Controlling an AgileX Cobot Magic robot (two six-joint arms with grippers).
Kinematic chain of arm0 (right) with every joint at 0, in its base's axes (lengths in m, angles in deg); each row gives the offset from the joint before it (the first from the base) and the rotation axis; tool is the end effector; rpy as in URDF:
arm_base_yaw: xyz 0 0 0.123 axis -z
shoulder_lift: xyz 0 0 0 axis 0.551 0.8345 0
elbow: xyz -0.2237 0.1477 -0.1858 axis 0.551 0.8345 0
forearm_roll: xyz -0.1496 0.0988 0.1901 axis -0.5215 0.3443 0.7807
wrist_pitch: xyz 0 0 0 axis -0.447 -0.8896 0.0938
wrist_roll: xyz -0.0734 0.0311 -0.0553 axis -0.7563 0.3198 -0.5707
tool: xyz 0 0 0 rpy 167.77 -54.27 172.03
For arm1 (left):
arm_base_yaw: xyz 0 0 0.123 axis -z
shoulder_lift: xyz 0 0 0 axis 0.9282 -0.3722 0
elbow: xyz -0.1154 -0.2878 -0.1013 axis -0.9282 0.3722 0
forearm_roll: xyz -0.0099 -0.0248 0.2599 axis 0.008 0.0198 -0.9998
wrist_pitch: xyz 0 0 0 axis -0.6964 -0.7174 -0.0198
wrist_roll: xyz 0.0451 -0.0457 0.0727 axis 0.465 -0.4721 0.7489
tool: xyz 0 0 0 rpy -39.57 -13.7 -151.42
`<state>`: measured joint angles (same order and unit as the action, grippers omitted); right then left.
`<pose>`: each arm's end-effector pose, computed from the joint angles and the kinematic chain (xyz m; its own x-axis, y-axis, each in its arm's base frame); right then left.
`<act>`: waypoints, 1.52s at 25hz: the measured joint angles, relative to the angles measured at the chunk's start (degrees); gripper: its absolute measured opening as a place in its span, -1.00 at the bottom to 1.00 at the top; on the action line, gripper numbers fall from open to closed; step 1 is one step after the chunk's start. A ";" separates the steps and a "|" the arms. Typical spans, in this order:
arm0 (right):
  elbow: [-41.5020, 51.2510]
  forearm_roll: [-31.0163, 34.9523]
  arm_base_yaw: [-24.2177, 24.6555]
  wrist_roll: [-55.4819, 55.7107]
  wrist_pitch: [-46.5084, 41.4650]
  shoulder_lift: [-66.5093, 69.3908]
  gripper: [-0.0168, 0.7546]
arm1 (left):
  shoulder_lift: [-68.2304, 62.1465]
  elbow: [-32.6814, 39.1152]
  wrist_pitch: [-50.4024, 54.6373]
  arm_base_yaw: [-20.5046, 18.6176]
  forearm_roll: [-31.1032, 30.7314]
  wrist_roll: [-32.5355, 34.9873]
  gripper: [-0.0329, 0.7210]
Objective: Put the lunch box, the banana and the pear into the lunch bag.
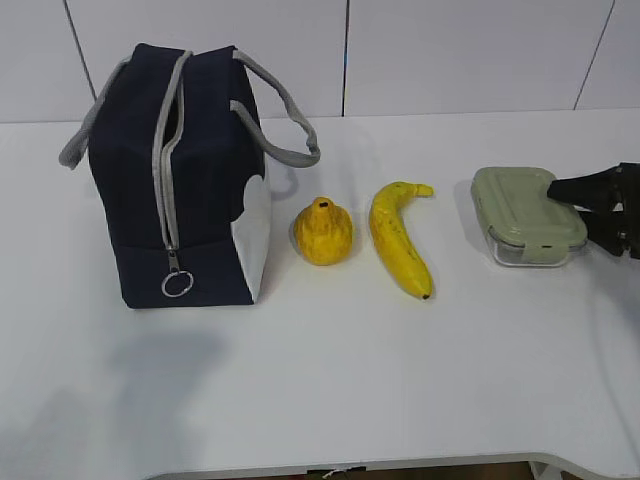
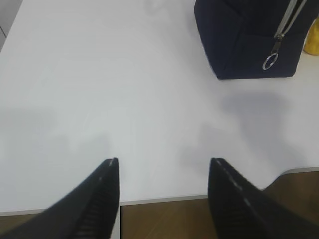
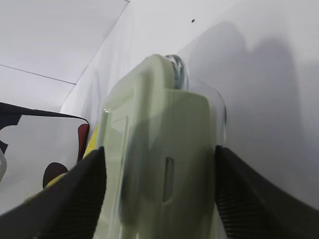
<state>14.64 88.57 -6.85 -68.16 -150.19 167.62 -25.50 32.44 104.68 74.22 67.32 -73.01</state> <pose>0.4214 -0.1144 0.1367 -0.6809 0.5368 -0.4982 -0.1603 0.5546 0.8165 -0.0335 0.0040 0.2765 -0.5100 -0.0420 -0.8592 0.0520 0.9955 -0.0795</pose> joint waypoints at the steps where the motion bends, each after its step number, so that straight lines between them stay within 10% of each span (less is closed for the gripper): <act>1: 0.00 -0.12 0.00 0.00 0.00 0.00 0.40 | 0.00 0.00 0.00 0.00 0.00 0.00 0.18; 38: 0.00 1.17 0.00 0.85 -0.47 0.49 0.12 | 0.00 0.00 0.00 0.00 0.00 0.00 0.18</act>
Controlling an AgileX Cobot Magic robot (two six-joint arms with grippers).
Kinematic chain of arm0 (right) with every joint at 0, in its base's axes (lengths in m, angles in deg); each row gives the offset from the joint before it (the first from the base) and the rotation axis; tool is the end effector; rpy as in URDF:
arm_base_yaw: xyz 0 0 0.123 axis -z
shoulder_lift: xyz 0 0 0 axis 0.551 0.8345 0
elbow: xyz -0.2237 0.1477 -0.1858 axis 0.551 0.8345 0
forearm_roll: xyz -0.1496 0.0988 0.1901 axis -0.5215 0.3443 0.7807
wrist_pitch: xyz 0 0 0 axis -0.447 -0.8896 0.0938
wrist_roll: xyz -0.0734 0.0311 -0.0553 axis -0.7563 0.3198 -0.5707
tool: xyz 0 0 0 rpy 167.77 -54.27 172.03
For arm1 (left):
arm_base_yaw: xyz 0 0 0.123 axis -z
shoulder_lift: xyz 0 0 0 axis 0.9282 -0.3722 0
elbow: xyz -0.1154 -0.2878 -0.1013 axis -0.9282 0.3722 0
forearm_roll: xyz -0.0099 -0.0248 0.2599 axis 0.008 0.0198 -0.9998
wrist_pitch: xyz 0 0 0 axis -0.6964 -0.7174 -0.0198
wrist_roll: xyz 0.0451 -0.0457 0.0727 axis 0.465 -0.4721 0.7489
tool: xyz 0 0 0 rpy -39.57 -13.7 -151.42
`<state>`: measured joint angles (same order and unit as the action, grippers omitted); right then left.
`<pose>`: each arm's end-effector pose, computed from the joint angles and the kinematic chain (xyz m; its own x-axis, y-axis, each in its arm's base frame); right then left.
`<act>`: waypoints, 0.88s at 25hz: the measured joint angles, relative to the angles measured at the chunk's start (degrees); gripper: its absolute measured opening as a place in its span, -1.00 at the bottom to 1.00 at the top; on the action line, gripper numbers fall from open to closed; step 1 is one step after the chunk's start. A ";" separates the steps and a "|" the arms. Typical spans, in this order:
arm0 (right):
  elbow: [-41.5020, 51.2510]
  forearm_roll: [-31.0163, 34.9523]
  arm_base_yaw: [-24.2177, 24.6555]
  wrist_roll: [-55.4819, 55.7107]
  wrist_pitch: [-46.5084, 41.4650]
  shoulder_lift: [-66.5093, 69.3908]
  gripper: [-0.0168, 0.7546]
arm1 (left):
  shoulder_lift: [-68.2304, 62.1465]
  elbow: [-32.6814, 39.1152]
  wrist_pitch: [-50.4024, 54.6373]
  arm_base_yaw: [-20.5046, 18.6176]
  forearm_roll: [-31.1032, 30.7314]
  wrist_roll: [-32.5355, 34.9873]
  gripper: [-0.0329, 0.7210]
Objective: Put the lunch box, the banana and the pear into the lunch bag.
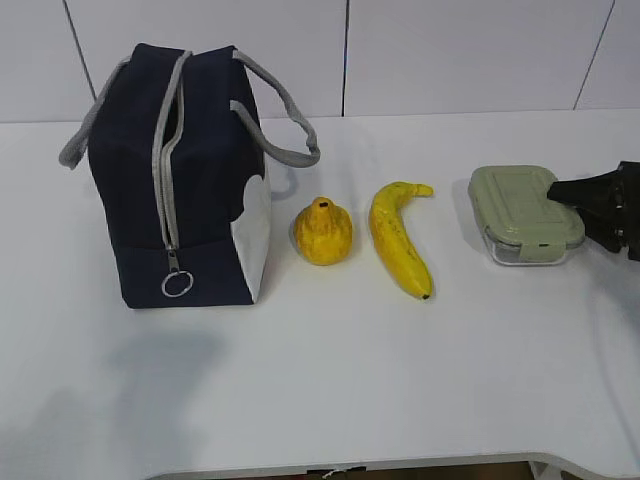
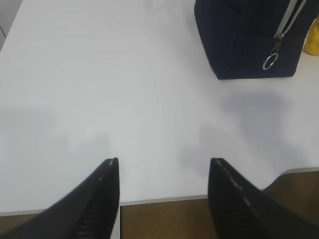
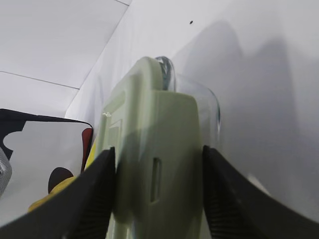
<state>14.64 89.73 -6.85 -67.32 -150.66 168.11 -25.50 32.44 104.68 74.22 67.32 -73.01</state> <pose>0.4224 -0.1148 0.1347 -0.6760 0.5623 -0.4763 -0.1454 0.5319 0.8342 -0.0335 0.0040 0.2765 -0.5100 -0.0420 -0.8592 0.0520 0.9955 -0.0795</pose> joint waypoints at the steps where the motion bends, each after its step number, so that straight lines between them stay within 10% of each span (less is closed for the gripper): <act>1: 0.00 0.00 0.00 0.00 0.00 0.00 0.12 | 0.00 0.00 0.00 0.00 0.00 0.00 0.18; 22: 0.00 -2.24 0.00 -0.88 0.29 -2.21 0.12 | 0.00 0.00 0.00 0.00 0.00 0.00 0.18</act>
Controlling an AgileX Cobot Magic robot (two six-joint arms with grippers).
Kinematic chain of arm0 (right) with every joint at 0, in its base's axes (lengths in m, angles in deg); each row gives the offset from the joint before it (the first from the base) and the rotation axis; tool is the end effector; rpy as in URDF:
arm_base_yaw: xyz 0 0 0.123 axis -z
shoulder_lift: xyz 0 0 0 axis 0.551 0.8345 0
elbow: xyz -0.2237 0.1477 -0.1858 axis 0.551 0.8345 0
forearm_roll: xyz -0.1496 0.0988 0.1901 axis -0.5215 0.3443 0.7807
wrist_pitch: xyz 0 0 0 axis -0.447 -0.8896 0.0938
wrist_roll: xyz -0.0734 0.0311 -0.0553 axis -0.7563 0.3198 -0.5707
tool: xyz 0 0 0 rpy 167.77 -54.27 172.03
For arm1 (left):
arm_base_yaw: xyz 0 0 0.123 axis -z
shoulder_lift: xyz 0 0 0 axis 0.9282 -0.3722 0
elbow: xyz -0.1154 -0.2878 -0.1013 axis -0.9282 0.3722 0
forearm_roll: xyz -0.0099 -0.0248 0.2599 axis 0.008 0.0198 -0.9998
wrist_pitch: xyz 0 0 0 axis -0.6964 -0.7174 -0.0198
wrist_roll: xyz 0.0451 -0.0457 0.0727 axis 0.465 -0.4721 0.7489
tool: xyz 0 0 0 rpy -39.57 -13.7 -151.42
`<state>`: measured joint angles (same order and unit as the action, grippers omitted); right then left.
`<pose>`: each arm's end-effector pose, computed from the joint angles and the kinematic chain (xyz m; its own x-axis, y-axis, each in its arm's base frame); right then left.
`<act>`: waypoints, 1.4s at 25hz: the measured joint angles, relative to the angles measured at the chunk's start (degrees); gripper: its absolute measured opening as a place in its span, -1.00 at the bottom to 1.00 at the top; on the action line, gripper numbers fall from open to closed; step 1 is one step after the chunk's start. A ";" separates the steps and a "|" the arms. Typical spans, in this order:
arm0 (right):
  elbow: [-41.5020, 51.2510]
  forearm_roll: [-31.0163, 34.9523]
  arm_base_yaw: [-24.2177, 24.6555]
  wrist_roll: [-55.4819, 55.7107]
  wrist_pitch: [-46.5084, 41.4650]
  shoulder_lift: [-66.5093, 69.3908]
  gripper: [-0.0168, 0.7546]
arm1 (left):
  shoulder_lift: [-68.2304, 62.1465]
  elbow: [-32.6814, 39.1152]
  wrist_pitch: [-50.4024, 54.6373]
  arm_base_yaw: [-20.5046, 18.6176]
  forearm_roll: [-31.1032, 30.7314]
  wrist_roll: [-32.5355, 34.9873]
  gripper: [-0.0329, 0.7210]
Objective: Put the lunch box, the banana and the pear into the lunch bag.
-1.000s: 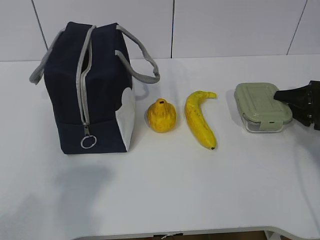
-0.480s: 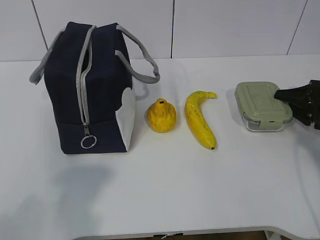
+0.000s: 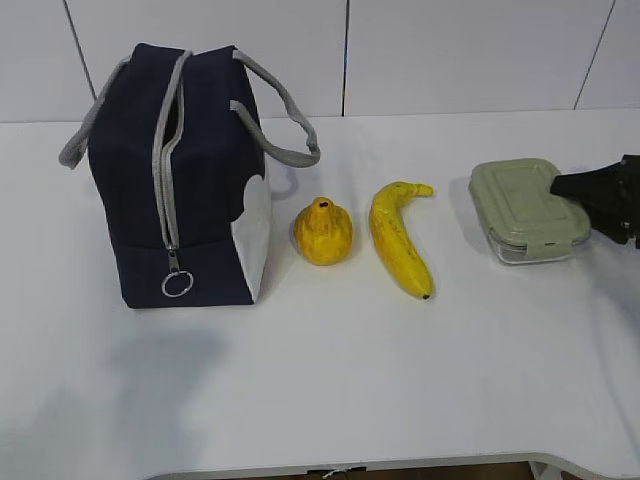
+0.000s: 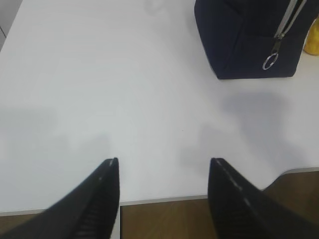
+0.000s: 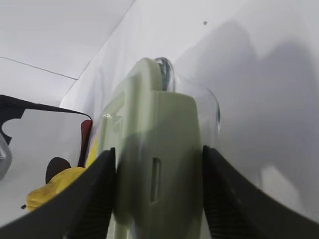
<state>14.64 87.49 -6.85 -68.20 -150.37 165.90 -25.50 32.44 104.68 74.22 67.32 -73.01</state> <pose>0.4197 -0.1132 0.1488 -0.6777 0.5139 -0.5259 -0.1890 0.5695 0.8000 -0.0335 0.0040 0.2765 -0.5100 -0.0420 -0.8592 0.0520 0.9955 -0.0795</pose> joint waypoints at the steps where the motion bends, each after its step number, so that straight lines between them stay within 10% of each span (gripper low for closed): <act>1: 0.00 -0.21 0.00 -0.12 0.04 -0.68 0.12 | 0.00 0.00 0.00 0.00 0.00 0.00 0.18; 35: -27.59 -16.00 -16.32 38.36 3.72 -10.08 0.11 | -20.34 -8.56 -11.85 0.00 1.68 2.75 0.18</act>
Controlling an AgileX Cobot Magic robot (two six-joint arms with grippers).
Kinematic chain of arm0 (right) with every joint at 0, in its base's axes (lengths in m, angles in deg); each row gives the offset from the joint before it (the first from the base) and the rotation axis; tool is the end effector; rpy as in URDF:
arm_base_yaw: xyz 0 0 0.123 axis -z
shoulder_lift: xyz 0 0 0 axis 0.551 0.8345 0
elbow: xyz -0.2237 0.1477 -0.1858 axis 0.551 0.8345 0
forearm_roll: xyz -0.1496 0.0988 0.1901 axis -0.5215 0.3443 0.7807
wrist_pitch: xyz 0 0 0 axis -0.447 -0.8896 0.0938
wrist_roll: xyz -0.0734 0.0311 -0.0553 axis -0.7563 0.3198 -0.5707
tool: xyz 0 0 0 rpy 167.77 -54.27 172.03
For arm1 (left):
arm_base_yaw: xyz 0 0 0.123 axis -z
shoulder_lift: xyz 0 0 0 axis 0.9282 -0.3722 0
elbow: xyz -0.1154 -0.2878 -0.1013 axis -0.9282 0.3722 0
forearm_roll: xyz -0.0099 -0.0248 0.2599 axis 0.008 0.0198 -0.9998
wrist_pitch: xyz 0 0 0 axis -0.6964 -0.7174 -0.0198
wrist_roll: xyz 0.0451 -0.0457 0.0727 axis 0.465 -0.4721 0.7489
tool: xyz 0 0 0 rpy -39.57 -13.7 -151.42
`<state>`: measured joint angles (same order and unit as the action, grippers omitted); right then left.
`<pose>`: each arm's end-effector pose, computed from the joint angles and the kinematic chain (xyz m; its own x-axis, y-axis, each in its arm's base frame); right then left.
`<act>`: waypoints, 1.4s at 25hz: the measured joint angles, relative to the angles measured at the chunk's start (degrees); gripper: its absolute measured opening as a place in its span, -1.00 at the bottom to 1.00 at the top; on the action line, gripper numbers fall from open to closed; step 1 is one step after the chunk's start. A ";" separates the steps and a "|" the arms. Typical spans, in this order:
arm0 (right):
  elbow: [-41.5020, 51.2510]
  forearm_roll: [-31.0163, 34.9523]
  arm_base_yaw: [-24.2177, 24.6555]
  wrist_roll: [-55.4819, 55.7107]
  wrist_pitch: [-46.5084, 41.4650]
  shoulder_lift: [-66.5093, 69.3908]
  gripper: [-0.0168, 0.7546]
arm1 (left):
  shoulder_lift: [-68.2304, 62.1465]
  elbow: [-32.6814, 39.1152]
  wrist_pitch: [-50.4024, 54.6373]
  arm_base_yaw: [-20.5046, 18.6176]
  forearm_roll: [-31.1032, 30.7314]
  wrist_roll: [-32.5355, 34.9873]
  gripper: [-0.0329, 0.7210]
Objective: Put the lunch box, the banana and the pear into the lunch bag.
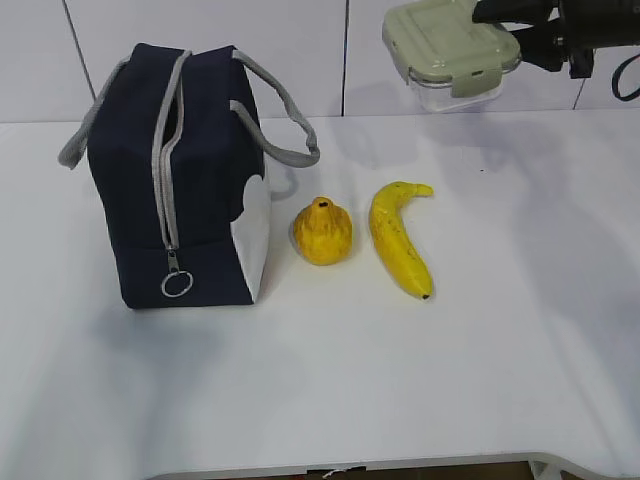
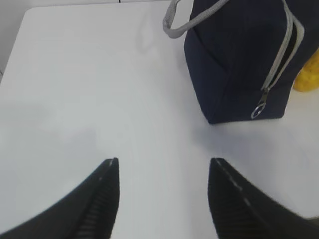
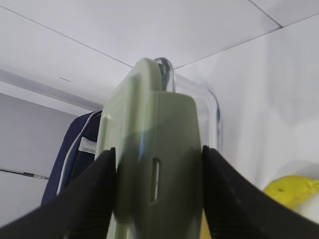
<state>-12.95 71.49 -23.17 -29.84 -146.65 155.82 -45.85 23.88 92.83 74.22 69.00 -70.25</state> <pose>0.4768 -0.0021 0.3331 -0.7263 0.3613 -0.5848 -0.3481 0.5403 0.7661 0.0292 -0.0049 0.3410 -0.5084 -0.0109 -0.8610 0.0883 0.9940 -0.0647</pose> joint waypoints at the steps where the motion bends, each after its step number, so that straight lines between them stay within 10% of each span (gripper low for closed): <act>1: -0.30 0.00 -0.61 0.29 0.22 0.00 0.11 | -1.53 -0.12 -1.65 0.00 0.79 0.00 0.18; 17: -4.15 -0.11 -8.75 5.05 4.75 0.00 0.11 | -25.41 -0.43 -26.57 0.00 19.31 2.90 0.18; 23: -4.25 -0.11 -9.85 7.20 5.28 0.00 0.11 | -32.55 -5.76 -25.18 0.00 27.64 16.73 0.18; 35: -4.25 -0.11 -14.73 7.87 7.90 0.00 0.11 | -49.20 -20.95 -17.34 0.00 30.93 21.31 0.18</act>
<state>-17.20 71.38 -37.90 -21.97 -138.75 155.82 -95.04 2.93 75.49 74.22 99.93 -48.95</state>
